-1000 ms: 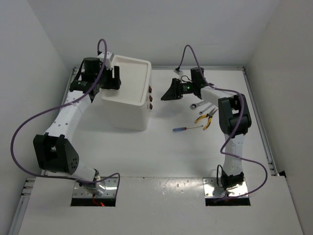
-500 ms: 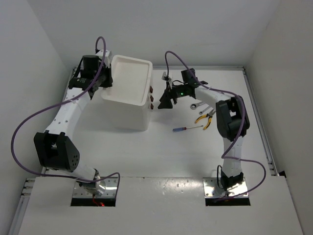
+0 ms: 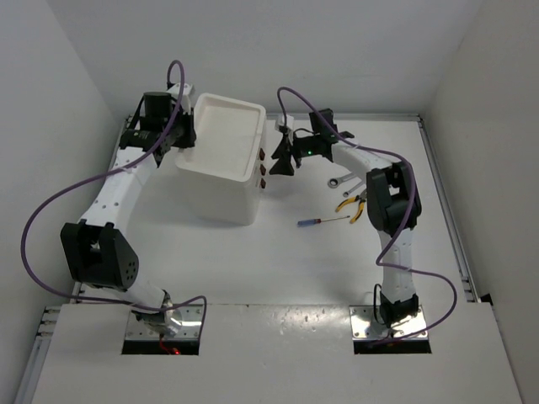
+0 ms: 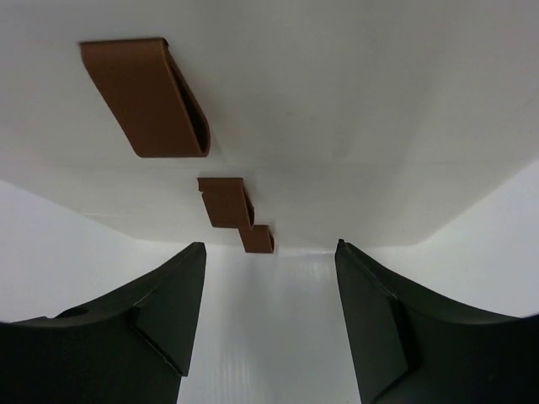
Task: Sort the tools into containers
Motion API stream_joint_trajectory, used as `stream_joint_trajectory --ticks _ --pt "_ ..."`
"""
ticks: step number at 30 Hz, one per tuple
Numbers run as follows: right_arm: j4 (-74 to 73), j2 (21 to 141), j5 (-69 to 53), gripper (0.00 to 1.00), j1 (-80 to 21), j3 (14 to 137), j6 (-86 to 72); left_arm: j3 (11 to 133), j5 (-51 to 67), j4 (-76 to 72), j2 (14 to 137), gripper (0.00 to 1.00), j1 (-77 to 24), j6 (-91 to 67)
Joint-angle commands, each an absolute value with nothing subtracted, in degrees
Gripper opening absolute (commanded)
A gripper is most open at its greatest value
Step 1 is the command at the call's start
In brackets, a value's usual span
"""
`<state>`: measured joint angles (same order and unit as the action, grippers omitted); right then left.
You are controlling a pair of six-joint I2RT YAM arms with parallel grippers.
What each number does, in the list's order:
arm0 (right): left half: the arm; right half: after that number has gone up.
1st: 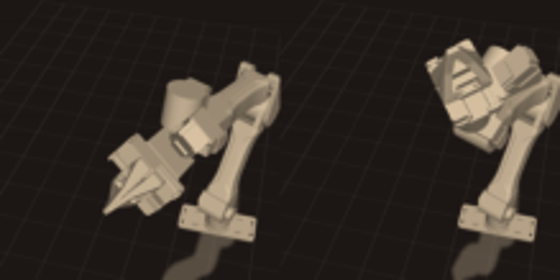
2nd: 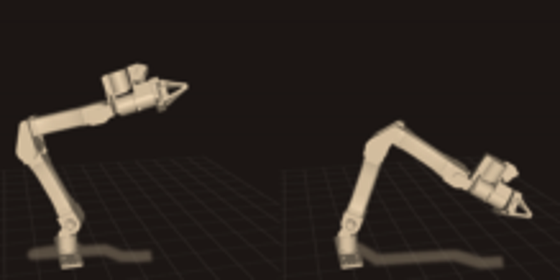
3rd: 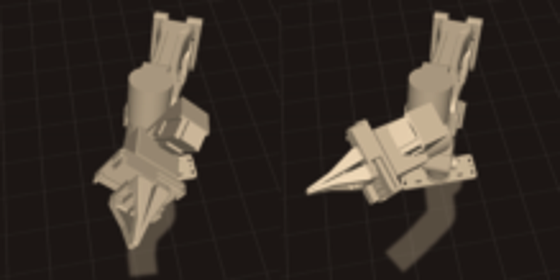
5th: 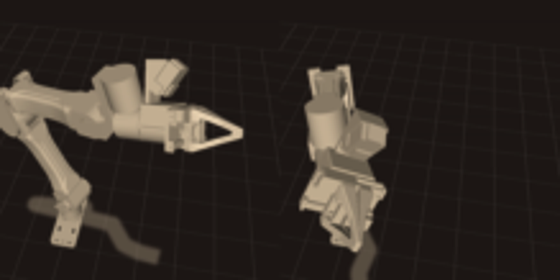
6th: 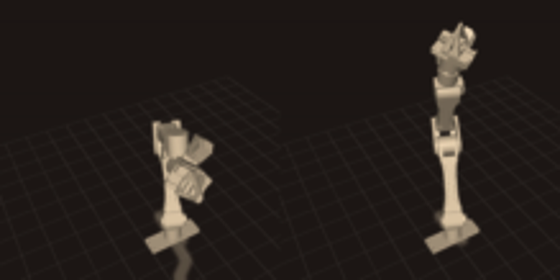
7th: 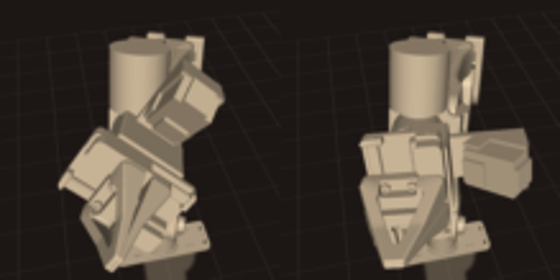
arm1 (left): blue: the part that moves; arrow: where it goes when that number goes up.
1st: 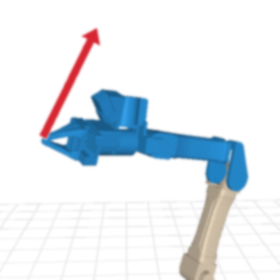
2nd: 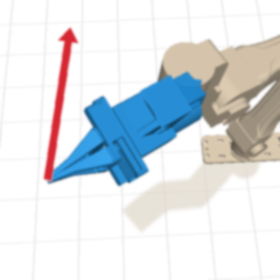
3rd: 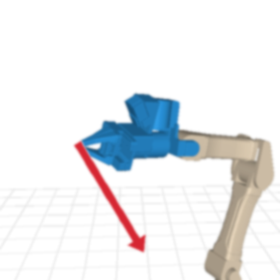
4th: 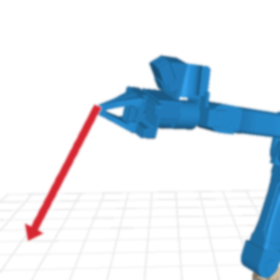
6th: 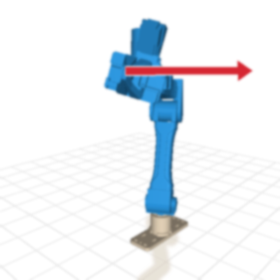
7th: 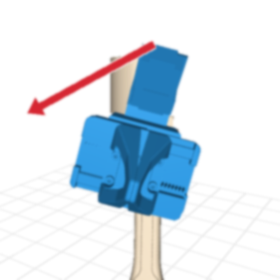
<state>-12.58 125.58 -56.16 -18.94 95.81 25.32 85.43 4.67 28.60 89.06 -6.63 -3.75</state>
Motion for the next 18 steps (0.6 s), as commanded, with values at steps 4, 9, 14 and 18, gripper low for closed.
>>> stream_joint_trajectory --ticks 4,9,14,18 --pt "-13.71 124.45 -61.17 0.64 -20.74 98.26 28.56 84.29 10.20 35.24 92.81 0.06 -7.48 -3.16" --pt "-14.85 124.45 -61.17 0.64 -22.32 98.26 28.56 84.29 10.20 35.24 92.81 0.06 -7.47 -3.16" --pt "-13.27 124.45 -59.95 0.66 -23.47 98.79 26.89 83.77 10.20 35.24 92.81 0.06 -6.94 -3.16" --pt "-10.46 124.98 -57.93 0.62 -23.99 98.79 24.18 83.24 10.20 35.24 92.81 0.05 -6.94 -3.16"
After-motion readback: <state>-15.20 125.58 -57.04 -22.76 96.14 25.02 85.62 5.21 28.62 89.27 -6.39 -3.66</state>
